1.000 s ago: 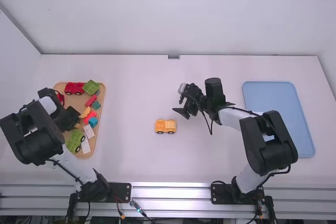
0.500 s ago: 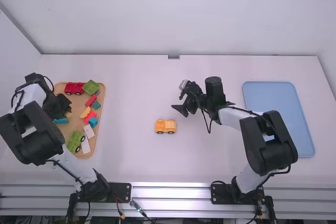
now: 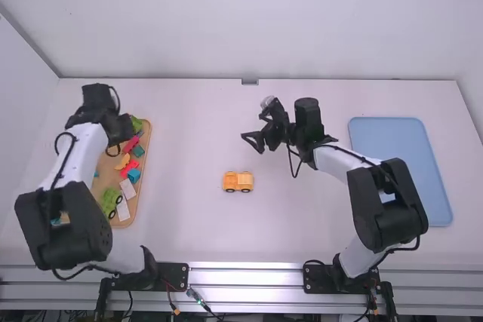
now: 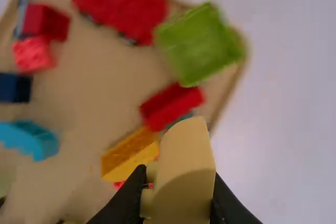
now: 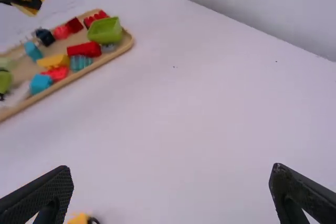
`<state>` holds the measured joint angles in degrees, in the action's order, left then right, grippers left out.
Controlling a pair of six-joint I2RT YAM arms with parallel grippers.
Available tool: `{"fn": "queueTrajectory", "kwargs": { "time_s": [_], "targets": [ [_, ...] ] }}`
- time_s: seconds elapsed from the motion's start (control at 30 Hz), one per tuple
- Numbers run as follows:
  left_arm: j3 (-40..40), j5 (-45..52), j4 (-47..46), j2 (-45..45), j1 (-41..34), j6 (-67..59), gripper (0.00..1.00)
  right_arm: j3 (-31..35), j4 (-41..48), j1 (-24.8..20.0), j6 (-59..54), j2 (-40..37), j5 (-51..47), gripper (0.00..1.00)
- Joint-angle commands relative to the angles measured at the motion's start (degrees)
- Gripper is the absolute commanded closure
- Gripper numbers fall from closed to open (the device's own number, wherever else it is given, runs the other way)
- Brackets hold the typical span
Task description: Assemble lego blocks to make yellow taxi
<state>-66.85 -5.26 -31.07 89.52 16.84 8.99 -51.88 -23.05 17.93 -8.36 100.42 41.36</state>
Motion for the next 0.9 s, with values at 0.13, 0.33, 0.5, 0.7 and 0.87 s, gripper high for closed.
{"fn": "queueTrajectory", "kwargs": {
  "time_s": [0.13,0.33,0.5,0.7,0.87],
  "targets": [
    [10.8,-8.44,11.61,-8.09,-18.14,-13.57,0.98,-6.12,6.4,-1.6,6.64,-0.66,7.65,0.01],
    [19.61,-11.54,22.73,-14.19,-31.1,-21.99,0.98,-6.29,6.64,-4.31,6.71,-0.66,17.88,0.01],
    [23.47,-2.84,27.39,-15.78,-36.17,-33.35,0.96,-6.29,8.9,-6.51,8.11,-0.66,22.27,0.01],
    [24.06,12.41,27.28,-15.34,-36.72,-39.95,0.9,-6.27,17.73,-7.02,3.82,-0.5,24.57,0.01],
    [24.06,19.69,27.08,-15.32,-36.72,-42.47,0.91,-6.25,17.99,-4.33,5.51,0.68,23.58,0.0]
  ]
}}
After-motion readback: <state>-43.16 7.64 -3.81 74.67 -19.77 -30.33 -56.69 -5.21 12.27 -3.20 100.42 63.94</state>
